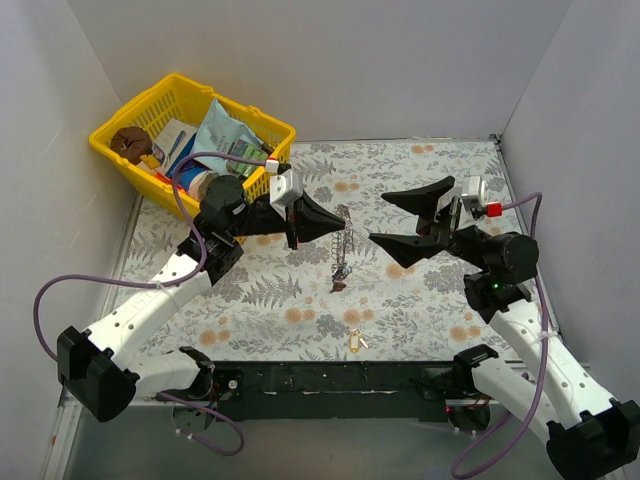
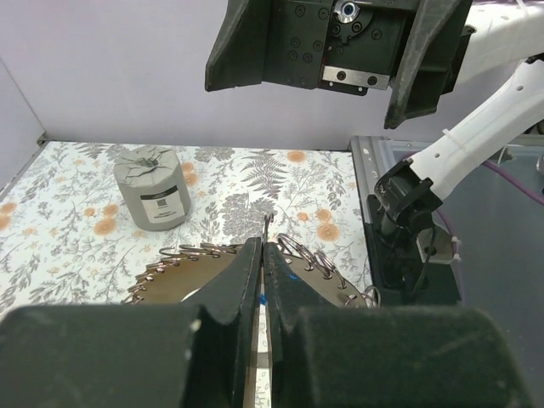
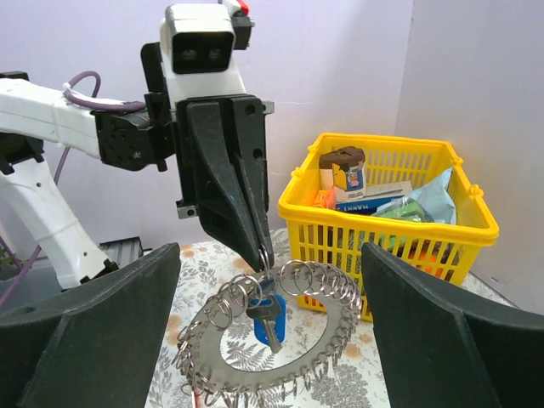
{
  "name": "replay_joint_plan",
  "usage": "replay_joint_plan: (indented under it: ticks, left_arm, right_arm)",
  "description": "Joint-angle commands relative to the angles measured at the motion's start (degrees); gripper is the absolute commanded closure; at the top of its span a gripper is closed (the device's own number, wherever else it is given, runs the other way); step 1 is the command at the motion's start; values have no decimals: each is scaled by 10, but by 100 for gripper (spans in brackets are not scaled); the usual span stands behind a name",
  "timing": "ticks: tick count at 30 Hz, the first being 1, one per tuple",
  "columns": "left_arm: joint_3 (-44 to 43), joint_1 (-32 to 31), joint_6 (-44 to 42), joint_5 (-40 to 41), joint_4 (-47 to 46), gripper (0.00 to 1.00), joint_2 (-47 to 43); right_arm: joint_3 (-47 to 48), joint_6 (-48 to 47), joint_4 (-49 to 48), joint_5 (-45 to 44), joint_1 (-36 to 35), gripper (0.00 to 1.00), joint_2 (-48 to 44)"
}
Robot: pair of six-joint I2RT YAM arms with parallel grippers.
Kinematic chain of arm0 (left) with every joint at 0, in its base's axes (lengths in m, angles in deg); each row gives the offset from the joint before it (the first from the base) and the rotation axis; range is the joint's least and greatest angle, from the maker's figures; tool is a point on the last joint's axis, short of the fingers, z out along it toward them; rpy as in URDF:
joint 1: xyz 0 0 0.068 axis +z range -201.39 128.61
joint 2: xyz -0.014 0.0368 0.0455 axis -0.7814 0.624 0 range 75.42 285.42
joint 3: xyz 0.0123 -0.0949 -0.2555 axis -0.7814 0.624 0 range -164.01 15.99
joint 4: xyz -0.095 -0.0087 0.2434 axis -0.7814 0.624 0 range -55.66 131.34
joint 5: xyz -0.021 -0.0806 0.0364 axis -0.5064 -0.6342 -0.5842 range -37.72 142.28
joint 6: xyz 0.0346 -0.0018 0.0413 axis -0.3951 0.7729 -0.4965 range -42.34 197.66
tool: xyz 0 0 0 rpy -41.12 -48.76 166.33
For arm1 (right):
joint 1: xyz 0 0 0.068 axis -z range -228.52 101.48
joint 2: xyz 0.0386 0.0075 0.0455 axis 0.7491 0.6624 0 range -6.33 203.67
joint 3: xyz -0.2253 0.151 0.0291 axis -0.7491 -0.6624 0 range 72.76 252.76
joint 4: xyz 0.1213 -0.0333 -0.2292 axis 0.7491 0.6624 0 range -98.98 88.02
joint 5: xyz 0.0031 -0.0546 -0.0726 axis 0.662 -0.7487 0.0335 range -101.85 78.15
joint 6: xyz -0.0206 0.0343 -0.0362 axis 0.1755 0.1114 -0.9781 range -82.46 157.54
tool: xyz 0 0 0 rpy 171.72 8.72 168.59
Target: Put the keys on the keyring
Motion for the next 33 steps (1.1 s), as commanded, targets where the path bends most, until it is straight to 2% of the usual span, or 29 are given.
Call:
replay_joint_plan:
  ticks: [1, 9, 12, 13, 18, 22, 27, 33]
  left_arm:
    - [8, -2, -45, 33, -8, 100, -43]
    - [44, -1, -88, 110, 30, 100, -83]
    - [59, -1, -92, 132, 46, 100, -94]
    - [70, 0, -92, 142, 49, 100, -97]
    - [118, 11, -73, 157, 47, 100, -123]
    - [171, 28, -57, 151, 38, 100, -151]
    - [249, 27, -80, 186, 42, 100, -206]
    - [264, 27, -136, 243, 104, 100, -262]
  right_arm:
    - [-5, 14, -28, -10, 6, 6, 1]
    - [-9, -3, 50, -26, 7, 7, 7]
    - [-6, -28, 128, -43, 6, 7, 6]
    - [-2, -36, 180, -47, 7, 7, 6]
    - [12, -84, 319, -70, 7, 12, 5]
    - [6, -112, 424, -88, 0, 10, 5]
    - [-3, -151, 509, -148, -53, 11, 1]
    - [6, -150, 604, -243, -138, 18, 19]
